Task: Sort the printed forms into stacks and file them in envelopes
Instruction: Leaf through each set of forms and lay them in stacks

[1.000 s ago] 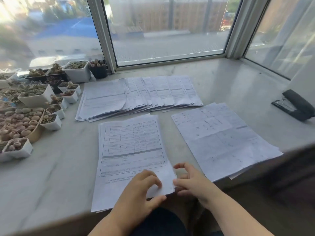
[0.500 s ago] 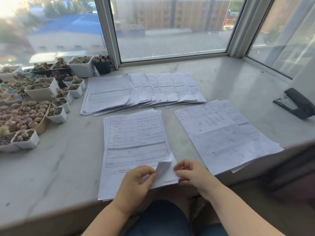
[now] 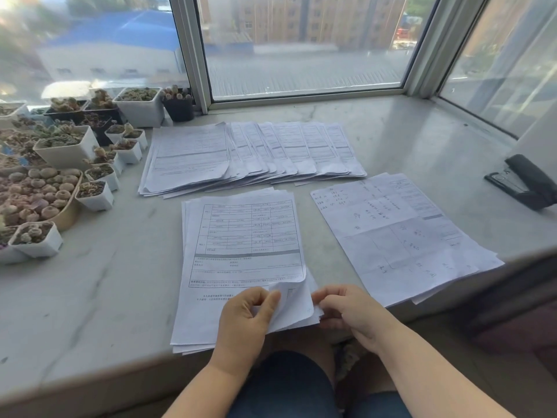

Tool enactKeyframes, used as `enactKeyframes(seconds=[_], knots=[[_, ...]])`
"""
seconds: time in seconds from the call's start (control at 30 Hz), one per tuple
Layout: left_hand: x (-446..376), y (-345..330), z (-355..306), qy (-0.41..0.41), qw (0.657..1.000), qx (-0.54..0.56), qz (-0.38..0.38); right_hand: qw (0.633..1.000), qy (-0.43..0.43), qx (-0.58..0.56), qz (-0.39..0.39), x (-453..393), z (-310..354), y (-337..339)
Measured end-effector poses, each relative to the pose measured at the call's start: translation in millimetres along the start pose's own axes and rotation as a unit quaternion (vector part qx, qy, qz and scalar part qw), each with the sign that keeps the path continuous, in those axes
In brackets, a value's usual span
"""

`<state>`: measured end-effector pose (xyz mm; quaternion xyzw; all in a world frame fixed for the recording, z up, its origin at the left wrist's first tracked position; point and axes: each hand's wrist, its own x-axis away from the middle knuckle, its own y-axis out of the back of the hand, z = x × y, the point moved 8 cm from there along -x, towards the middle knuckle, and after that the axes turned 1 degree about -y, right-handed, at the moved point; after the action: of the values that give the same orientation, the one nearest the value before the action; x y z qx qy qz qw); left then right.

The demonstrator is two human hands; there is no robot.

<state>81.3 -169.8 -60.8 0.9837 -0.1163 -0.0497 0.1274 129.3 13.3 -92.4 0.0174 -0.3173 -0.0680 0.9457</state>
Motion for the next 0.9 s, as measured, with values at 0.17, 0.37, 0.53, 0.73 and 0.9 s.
enactKeyframes(seconds=[0.17,0.37,0.53,0.73,0.9], knots=[[0.8,0.1,1.0,-0.025,0.999,-0.042,-0.01,0.999,-0.017,-0.044,0.004,-0.7,-2.3,0.5],[11.6,-6.8,-5.4,-0.071,0.993,-0.08,0.054,0.999,-0.012,0.007,0.035,5.3,3.6,-4.3],[13.9,-10.6,-14.1,-0.142,0.974,-0.149,0.095,0.981,0.027,0.19,-0.014,6.7,27.7,-1.1],[15.2,-10.6,-20.3,-0.228,0.942,-0.227,0.099,0.921,0.023,0.384,-0.055,-5.9,65.1,-18.8],[2.9,-8.4,-45.3,-0.313,0.886,-0.332,0.082,0.905,0.174,0.37,-0.115,6.1,100.5,-19.1]])
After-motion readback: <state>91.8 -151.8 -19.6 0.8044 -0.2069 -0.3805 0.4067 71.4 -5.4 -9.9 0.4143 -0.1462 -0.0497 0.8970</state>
